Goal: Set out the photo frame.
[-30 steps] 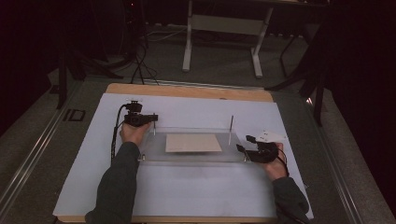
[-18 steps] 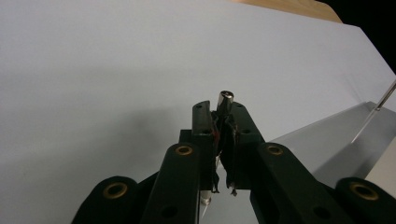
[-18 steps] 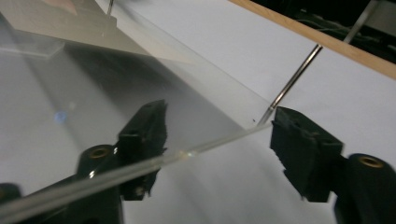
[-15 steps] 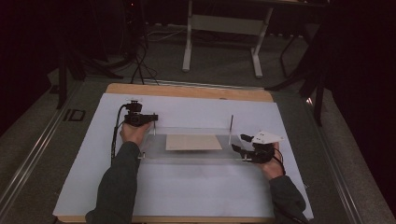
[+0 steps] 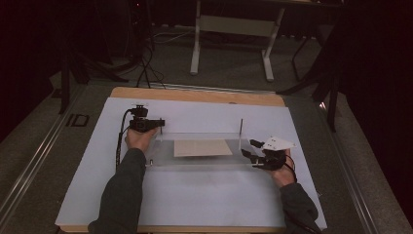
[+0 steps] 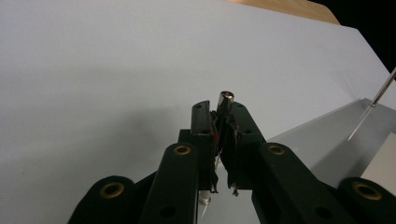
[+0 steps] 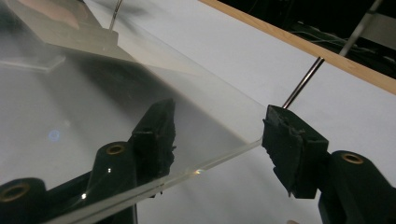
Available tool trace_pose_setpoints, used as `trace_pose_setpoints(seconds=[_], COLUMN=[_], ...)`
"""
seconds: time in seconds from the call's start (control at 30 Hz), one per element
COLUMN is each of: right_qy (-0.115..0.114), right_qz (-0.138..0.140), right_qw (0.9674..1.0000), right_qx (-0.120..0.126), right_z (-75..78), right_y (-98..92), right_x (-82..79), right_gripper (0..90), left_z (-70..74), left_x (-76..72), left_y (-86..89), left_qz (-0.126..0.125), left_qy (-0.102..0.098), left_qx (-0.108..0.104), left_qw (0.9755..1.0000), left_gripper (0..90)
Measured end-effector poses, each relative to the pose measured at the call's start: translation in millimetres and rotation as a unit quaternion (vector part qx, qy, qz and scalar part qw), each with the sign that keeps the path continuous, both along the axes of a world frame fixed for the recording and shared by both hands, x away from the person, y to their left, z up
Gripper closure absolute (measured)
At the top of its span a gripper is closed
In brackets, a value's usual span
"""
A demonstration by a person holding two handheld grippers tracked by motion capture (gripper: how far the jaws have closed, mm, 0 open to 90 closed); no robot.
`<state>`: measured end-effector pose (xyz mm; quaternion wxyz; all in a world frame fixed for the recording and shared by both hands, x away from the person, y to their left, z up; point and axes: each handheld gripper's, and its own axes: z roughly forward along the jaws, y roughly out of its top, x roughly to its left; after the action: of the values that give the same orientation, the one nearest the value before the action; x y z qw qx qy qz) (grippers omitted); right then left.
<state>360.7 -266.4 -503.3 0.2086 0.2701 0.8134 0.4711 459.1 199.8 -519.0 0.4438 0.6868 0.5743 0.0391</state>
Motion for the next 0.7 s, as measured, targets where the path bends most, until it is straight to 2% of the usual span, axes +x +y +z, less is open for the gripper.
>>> trace_pose_setpoints(seconds=[0.13, 0.23, 0.4, 0.67, 0.7], right_qy=[-0.001, -0.011, -0.014, -0.013, -0.013], right_qz=[0.001, 0.01, 0.027, 0.025, 0.024], right_qw=[1.0, 0.9999, 0.9995, 0.9996, 0.9996], right_qx=[0.001, 0.001, 0.005, 0.005, 0.006], right_z=[1.5, 4.0, 6.3, 7.7, 7.8], right_y=[-0.2, 2.5, 6.3, 7.1, 7.1], right_x=[-0.2, -1.5, -2.3, -3.0, -2.9], right_gripper=[39.7, 37.5, 41.7, 43.4, 43.4], left_z=[-0.4, -0.8, -1.5, -2.3, -2.7], left_x=[0.6, 1.0, 2.0, 2.8, 2.4], left_y=[0.5, 0.4, 0.4, -0.1, -0.2], left_qz=[-0.001, 0.0, 0.002, 0.006, 0.009], left_qy=[0.0, 0.0, 0.0, 0.001, -0.004], left_qx=[-0.001, -0.001, -0.002, -0.005, -0.001], left_qw=[1.0, 1.0, 1.0, 1.0, 1.0], left_gripper=[83.2, 83.3, 83.3, 80.6, 79.0])
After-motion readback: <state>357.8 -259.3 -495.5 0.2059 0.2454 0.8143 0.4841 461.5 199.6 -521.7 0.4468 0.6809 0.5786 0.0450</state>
